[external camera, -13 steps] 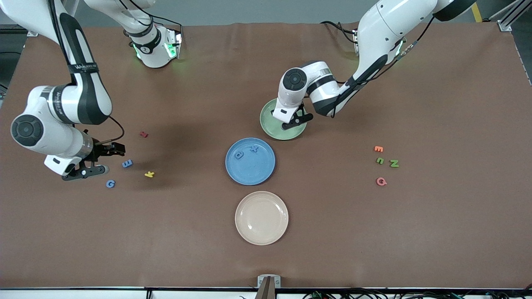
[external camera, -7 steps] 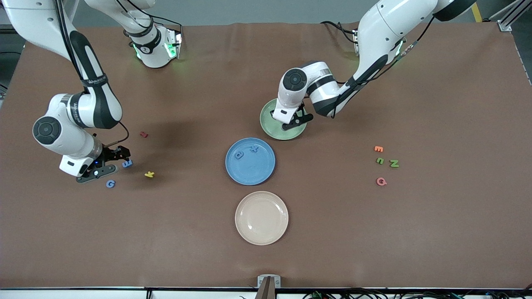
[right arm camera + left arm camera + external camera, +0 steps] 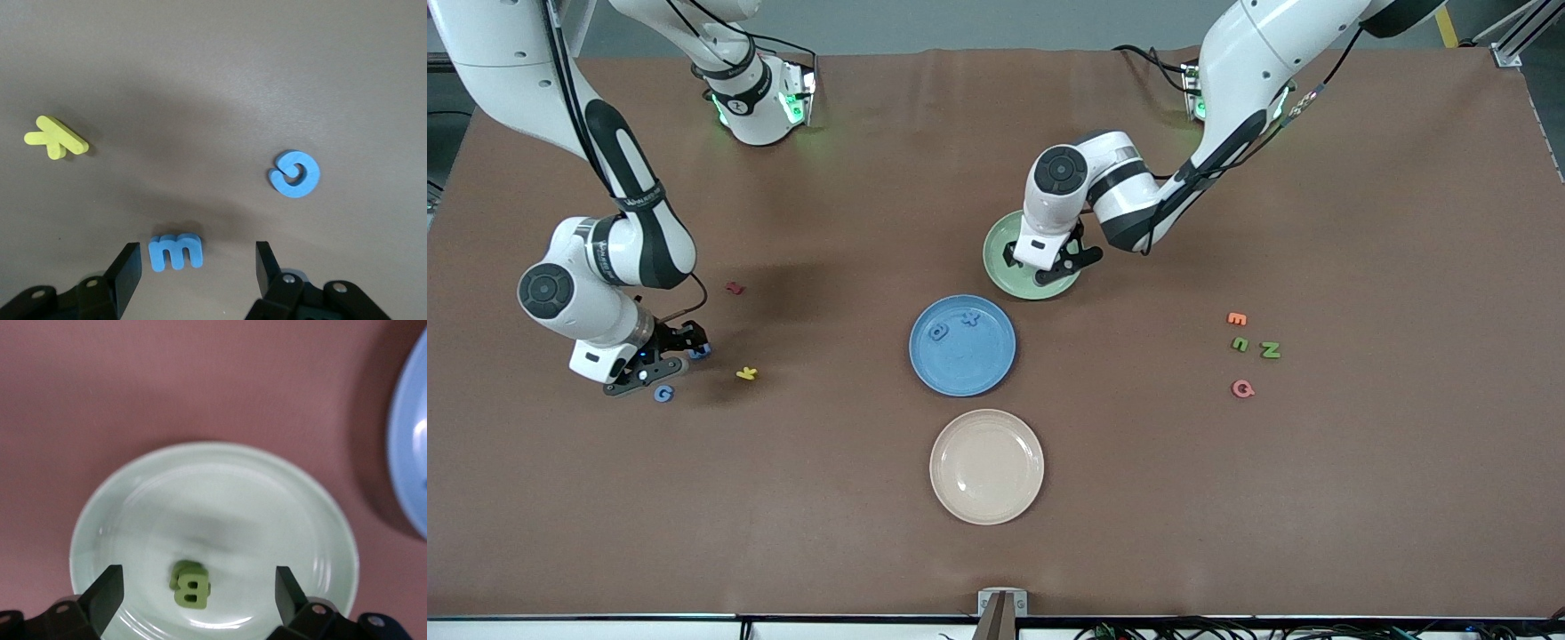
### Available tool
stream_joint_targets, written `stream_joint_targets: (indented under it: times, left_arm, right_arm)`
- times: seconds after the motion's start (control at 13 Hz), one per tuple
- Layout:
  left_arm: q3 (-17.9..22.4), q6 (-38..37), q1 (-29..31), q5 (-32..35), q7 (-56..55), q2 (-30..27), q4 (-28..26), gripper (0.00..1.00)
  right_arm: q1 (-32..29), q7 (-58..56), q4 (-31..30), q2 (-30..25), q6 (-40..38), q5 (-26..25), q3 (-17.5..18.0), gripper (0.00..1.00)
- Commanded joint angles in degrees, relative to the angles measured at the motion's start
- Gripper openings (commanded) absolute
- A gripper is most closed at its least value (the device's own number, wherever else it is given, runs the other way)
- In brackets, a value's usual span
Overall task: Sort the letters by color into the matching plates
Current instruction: 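Grasp the blue m with the right gripper while the left gripper reaches green u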
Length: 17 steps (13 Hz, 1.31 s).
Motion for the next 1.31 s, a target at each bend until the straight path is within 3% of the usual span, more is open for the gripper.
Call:
stream_joint_targets:
  times: [0.0,0.54,0.92,1.23]
  left_arm:
    - [0.11,-3.25,1.76,0.99,0.75,-5.74,0.94,1.0]
    - [-0.15,-7.12,16.69,1.08,16.38,-11.11,0.68,1.0]
    - [-0.24,-7.03,27.86,1.08,32.98,-10.85,-1.16,0.96]
    - [-0.06,-6.68,33.75,1.08,48.0,-9.18,-1.61,0.9]
  right_arm:
    - [-1.35,-0.92,-2.63,-0.09,2.6,-0.45,1.13,0.78]
    - [-1.17,-0.92,-4.39,0.18,2.69,0.7,1.3,0.78]
    - [-1.17,-0.92,-4.13,1.32,3.39,0.87,1.48,0.63]
    - [-1.09,-0.92,-3.69,2.2,5.24,0.88,1.48,0.58]
